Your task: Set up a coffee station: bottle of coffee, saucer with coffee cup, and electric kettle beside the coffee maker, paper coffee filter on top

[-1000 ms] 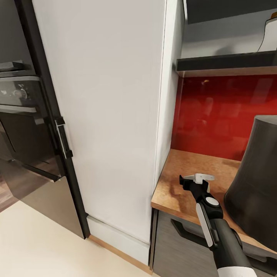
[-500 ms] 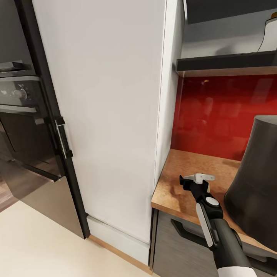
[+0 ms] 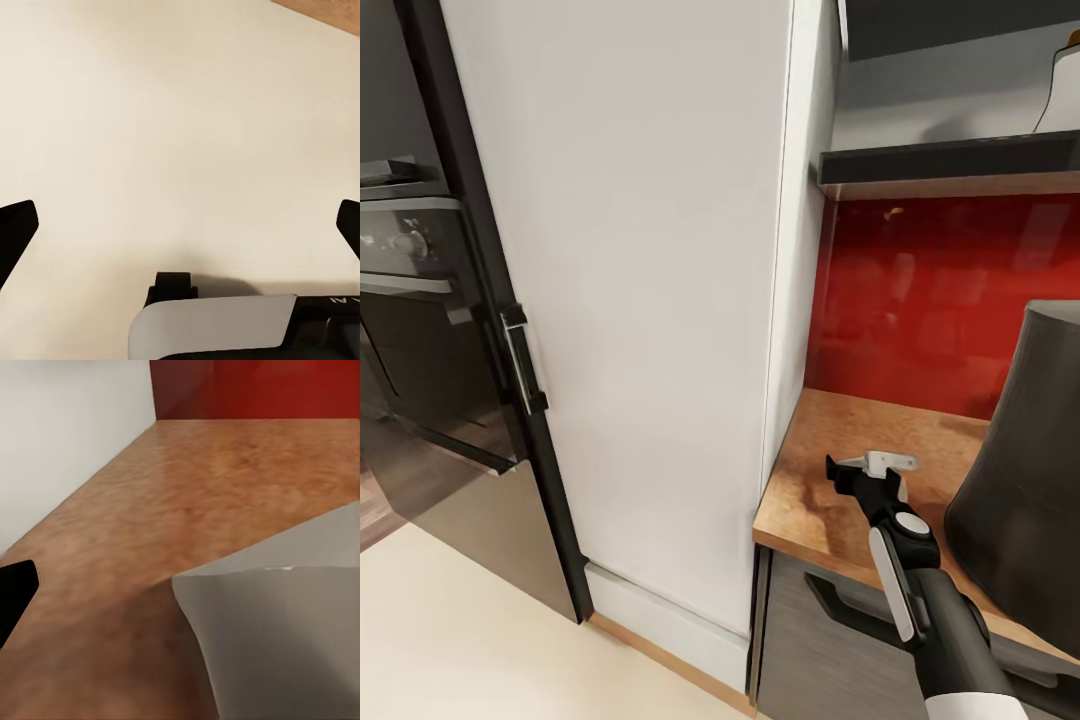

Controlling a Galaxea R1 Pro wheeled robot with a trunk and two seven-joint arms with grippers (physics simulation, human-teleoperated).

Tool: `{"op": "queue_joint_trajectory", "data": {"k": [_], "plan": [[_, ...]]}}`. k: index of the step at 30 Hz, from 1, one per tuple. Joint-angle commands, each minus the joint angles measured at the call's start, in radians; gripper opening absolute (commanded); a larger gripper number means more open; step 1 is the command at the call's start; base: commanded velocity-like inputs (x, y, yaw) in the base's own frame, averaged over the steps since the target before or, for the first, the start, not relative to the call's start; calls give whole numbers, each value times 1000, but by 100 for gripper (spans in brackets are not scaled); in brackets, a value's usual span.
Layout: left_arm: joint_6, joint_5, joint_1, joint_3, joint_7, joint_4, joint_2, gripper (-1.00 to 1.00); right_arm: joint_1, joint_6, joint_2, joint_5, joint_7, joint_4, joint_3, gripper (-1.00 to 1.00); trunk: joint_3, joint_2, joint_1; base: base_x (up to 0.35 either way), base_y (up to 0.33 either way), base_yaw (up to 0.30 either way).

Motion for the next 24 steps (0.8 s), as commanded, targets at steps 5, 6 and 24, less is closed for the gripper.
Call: {"op": "queue_joint_trajectory", "data": {"k": [5, 6, 24], "plan": [[-1, 0, 0, 1, -1, -1, 0, 100, -1, 5, 1, -24, -3, -1, 0, 100, -1, -1, 0, 4, 0, 0], [-1, 0, 0, 1, -1, -1, 0, 100, -1, 5, 1, -25, -3, -1, 0, 100, -1, -1, 0, 2, 0, 0], [-1, 0, 0, 1, -1, -1, 0, 100, -1, 5, 0, -30, -3, -2, 0, -100, -1, -1, 0, 0, 0, 0]]}}
